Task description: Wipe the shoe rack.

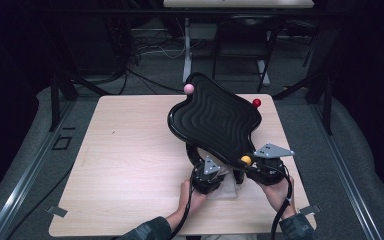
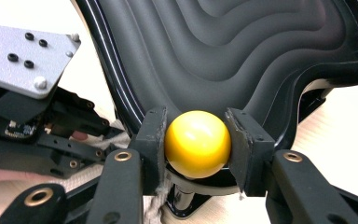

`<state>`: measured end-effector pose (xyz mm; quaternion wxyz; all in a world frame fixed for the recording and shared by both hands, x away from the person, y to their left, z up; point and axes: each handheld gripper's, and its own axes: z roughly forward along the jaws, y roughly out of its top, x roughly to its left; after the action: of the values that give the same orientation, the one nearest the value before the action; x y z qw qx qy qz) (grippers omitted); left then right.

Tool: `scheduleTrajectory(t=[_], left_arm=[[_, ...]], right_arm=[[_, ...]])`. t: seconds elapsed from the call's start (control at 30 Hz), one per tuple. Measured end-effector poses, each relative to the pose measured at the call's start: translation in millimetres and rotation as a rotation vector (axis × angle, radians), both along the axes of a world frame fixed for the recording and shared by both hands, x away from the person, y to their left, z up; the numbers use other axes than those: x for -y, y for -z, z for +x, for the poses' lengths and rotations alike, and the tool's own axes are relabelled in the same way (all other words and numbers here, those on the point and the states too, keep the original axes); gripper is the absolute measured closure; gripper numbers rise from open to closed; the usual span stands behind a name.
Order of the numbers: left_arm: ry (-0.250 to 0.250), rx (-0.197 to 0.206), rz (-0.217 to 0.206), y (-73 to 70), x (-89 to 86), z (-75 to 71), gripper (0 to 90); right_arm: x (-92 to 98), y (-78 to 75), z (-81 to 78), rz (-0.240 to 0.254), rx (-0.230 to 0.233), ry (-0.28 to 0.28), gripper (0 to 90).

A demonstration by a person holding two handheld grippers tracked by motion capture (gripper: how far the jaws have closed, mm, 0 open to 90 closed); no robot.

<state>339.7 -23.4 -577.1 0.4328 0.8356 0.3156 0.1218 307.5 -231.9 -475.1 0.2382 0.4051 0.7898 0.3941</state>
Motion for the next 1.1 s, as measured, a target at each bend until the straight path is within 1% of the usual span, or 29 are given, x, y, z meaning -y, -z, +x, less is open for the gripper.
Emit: scheduleTrajectory(t=[0.1, 0.13, 0.2, 0.27, 0.3, 0.33, 0.4, 0.47, 0.5, 0.53, 0.57, 0.6, 0.63, 0.67, 0.7, 0.73, 0.77, 0.8, 0.83, 0.87, 1.0, 1.03, 1.07, 1.1], left_arm=[[-0.009, 0.006, 0.004, -0.2, -3.2, 1.7, 78.1], [-0.018, 0.008, -0.001, 0.0, -4.6, 2.4, 78.0], [-0.035, 0.01, 0.008, -0.1, -10.3, 4.8, 77.8], [-0.044, 0.011, 0.009, -0.1, -12.3, 5.6, 77.8], [-0.06, 0.021, 0.017, -0.4, -17.1, 7.7, 77.7], [-0.07, 0.023, 0.017, -0.5, -19.6, 8.9, 77.7], [-0.075, 0.022, 0.017, -0.4, -22.5, 10.9, 77.8], [-0.093, 0.034, 0.029, -0.6, -28.0, 14.1, 77.9], [-0.102, 0.036, 0.032, -0.8, -31.1, 16.2, 77.9], [-0.123, 0.04, 0.036, -0.9, -37.1, 20.4, 77.9], [-0.123, 0.04, 0.036, -0.9, -37.1, 20.4, 77.9], [-0.143, 0.041, 0.037, -1.0, -42.5, 25.0, 78.0], [-0.143, 0.041, 0.037, -1.0, -42.5, 25.0, 78.0], [-0.155, 0.044, 0.043, -1.1, -45.2, 27.6, 78.0], [-0.165, 0.049, 0.051, -1.4, -48.0, 30.7, 78.0], [-0.191, 0.048, 0.056, -1.8, -53.5, 37.1, 78.0], [-0.202, 0.049, 0.059, -1.8, -56.1, 40.5, 78.1], [-0.202, 0.049, 0.059, -1.8, -56.1, 40.5, 78.0], [-0.231, 0.048, 0.059, -1.8, -60.8, 47.2, 78.1], [-0.231, 0.048, 0.059, -1.8, -60.8, 47.2, 78.0], [-0.271, 0.038, 0.055, -2.5, -69.7, 61.3, 78.2], [-0.271, 0.038, 0.055, -2.5, -69.7, 61.3, 78.3], [-0.299, 0.048, 0.043, -2.3, -69.9, 63.6, 78.1], [-0.297, 0.043, 0.056, -3.0, -72.0, 65.4, 78.1]], right_arm=[[0.1, 0.0, 0.0, 0.001, 0.0, -0.001, 59.8], [0.1, 0.0, 0.0, 0.001, 0.0, -0.001, 59.8], [0.1, 0.1, 0.0, 0.001, 0.0, -0.001, 59.8], [0.2, 0.1, 0.0, 0.0, 0.001, -0.002, 59.8], [0.2, 0.0, 0.0, 0.0, 0.0, -0.002, 59.8], [0.2, 0.1, 0.0, 0.0, 0.001, -0.002, 59.8], [0.1, 0.0, 0.0, 0.0, 0.0, -0.002, 59.8], [0.1, 0.0, 0.0, -0.001, 0.001, -0.001, 59.8], [0.1, 0.0, 0.0, -0.001, 0.001, -0.001, 59.8], [0.0, 0.0, -0.1, -0.001, 0.001, 0.0, 59.8], [0.0, 0.0, 0.0, -0.001, 0.001, 0.0, 59.8], [0.0, 0.0, 0.0, -0.001, 0.001, 0.0, 59.8], [0.0, 0.0, 0.0, -0.001, 0.001, 0.0, 59.8], [0.0, 0.0, 0.0, -0.001, 0.001, 0.0, 59.8], [0.0, 0.0, -0.1, -0.001, 0.001, 0.001, 59.8], [-0.1, 0.0, -0.1, -0.001, 0.001, 0.001, 59.8], [0.0, -0.1, -0.1, -0.001, 0.001, 0.001, 59.8], [0.0, 0.0, 0.0, -0.001, 0.001, 0.0, 59.8], [0.0, 0.0, 0.0, -0.001, 0.0, 0.0, 59.8], [0.0, 0.0, 0.0, -0.001, 0.0, 0.0, 59.8], [0.2, 0.1, 0.0, 0.001, 0.001, -0.001, 59.8], [0.2, 0.1, 0.0, 0.001, 0.001, -0.001, 59.8], [0.1, 0.1, 0.0, 0.001, 0.001, -0.002, 59.8], [0.1, 0.1, 0.0, 0.001, 0.001, -0.002, 59.8]])
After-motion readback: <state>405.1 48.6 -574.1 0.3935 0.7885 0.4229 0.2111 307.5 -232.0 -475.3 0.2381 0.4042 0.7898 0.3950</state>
